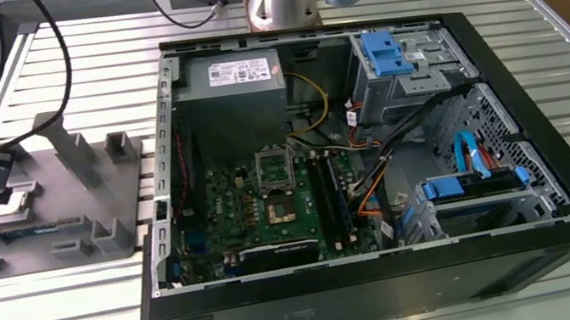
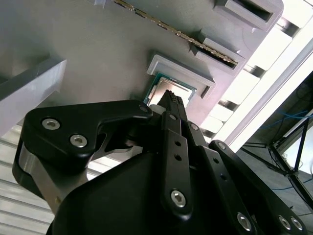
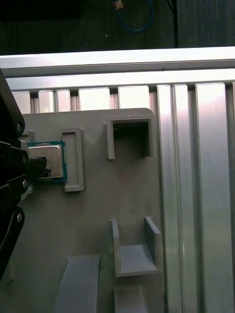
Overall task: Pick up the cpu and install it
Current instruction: 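Pick up the cpu and move it towards the insertion slot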
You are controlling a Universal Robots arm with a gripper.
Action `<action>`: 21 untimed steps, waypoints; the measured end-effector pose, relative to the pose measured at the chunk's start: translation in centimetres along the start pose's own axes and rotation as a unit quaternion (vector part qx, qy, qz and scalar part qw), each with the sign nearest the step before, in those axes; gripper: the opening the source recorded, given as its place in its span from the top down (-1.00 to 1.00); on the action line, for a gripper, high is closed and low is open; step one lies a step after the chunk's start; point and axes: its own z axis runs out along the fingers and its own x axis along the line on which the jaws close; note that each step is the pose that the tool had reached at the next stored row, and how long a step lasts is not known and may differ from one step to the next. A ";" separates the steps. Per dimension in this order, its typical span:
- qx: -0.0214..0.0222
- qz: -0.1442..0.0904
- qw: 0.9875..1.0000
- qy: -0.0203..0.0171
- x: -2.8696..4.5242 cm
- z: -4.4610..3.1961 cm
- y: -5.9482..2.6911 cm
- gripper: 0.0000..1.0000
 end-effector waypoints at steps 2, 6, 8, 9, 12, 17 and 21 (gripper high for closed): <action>0.000 0.000 1.000 0.000 0.00 0.00 0.00 0.77; 0.000 0.000 1.000 0.000 0.00 0.00 0.00 0.30; 0.000 0.000 1.000 0.000 0.00 0.00 0.00 0.18; 0.000 0.000 1.000 0.000 0.00 0.00 0.00 0.07; 0.000 0.000 1.000 0.000 0.00 0.00 0.00 -0.04; -0.001 -0.001 1.000 -0.002 0.00 0.27 -0.02 -0.17; -0.001 -0.007 1.000 -0.006 0.02 0.69 -0.03 -0.17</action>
